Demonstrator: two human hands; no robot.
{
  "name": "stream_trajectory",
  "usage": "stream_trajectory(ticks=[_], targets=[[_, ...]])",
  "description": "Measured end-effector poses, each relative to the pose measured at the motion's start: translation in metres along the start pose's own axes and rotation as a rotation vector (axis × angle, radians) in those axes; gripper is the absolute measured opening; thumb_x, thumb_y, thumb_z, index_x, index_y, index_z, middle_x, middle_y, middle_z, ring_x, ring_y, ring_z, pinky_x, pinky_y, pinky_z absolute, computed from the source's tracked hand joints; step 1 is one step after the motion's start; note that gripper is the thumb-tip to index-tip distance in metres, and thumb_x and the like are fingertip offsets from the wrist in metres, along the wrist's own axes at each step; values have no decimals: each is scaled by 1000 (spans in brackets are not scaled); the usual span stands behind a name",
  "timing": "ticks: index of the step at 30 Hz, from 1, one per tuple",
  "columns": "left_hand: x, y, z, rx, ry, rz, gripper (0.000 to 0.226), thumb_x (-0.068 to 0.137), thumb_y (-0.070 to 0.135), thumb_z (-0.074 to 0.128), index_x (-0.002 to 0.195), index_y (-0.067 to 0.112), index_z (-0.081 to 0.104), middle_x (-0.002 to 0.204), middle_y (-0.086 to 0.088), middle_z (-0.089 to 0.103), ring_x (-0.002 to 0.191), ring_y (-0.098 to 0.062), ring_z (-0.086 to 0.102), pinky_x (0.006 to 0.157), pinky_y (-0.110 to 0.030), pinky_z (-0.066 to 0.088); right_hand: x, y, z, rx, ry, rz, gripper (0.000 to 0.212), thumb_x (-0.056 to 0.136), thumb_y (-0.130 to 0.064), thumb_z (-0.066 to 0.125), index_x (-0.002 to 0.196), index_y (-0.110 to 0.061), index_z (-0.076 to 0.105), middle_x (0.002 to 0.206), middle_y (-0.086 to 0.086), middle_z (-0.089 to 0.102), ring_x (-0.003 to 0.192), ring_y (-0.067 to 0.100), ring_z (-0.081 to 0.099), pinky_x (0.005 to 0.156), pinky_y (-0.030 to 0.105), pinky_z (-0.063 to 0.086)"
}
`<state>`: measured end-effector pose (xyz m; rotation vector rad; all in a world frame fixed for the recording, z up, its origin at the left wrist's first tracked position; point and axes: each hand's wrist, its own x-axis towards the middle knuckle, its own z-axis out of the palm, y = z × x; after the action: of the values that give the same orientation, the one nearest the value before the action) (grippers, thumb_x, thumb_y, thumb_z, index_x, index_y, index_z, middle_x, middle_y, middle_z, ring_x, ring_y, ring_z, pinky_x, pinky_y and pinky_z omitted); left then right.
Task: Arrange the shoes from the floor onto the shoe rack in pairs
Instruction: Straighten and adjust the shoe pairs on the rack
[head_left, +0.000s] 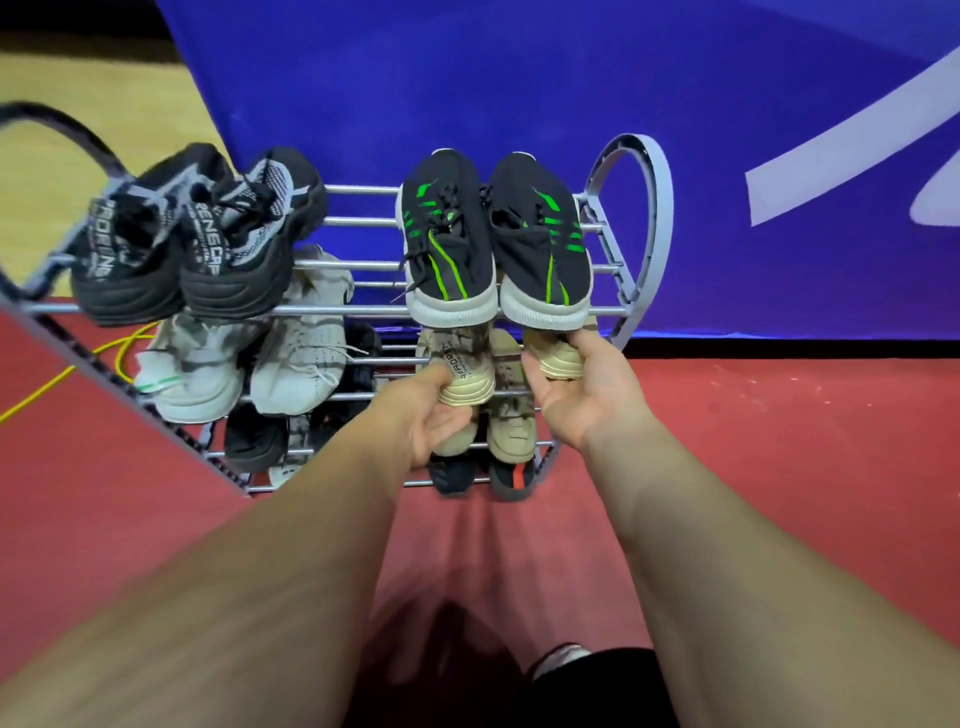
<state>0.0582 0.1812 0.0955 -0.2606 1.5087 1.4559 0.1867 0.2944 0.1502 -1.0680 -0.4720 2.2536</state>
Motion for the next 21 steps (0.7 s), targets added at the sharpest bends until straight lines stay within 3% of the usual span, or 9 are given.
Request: stream_trajectory(ticks=[6, 9, 12, 15, 18, 21], targets=[[-2, 5, -27, 197, 70, 56, 30, 98, 26, 60, 116, 3, 65, 95, -14, 72, 79, -22, 71, 66, -30, 63, 14, 15, 0, 10, 67, -11, 27, 96, -11, 68, 122, -7, 71, 115, 10, 77, 103, 23, 75, 95, 43, 59], [-2, 6, -29, 424, 153, 204, 47, 85, 37, 65, 119, 5, 59, 87, -10, 69, 65, -21, 72, 65, -37, 62, 20, 21, -5, -37, 115, 7, 24, 96, -13, 69, 119, -8, 72, 120, 10, 75, 106, 26, 73, 93, 43, 60], [-6, 10, -29, 637, 261, 346, 79, 59, 51, 61, 128, 17, 48, 114, -10, 64, 98, -34, 68, 86, -48, 58, 23, 27, -10, -56, 169, 33, 26, 97, -12, 67, 122, -7, 68, 122, 13, 73, 107, 29, 73, 90, 44, 61], [-6, 10, -25, 773, 266, 395, 79, 53, 58, 64, 122, 20, 56, 124, -6, 53, 108, -31, 60, 97, -46, 51, 27, 31, -12, -68, 184, 60, 26, 98, -12, 66, 124, -8, 68, 122, 12, 72, 107, 28, 72, 86, 44, 62], [2, 3, -22, 837, 267, 439, 83, 41, 67, 71, 110, 22, 59, 118, -4, 61, 107, -28, 61, 94, -46, 53, 30, 38, -13, -228, 184, 115, 29, 98, -17, 66, 126, -8, 66, 117, 12, 73, 100, 27, 73, 83, 44, 62], [0, -1, -19, 899, 287, 481, 83, 47, 66, 74, 112, 19, 55, 117, -4, 63, 110, -29, 59, 96, -47, 50, 29, 45, -17, -594, 215, 153, 40, 90, -34, 77, 120, -10, 65, 100, 14, 72, 84, 32, 75, 79, 48, 64]])
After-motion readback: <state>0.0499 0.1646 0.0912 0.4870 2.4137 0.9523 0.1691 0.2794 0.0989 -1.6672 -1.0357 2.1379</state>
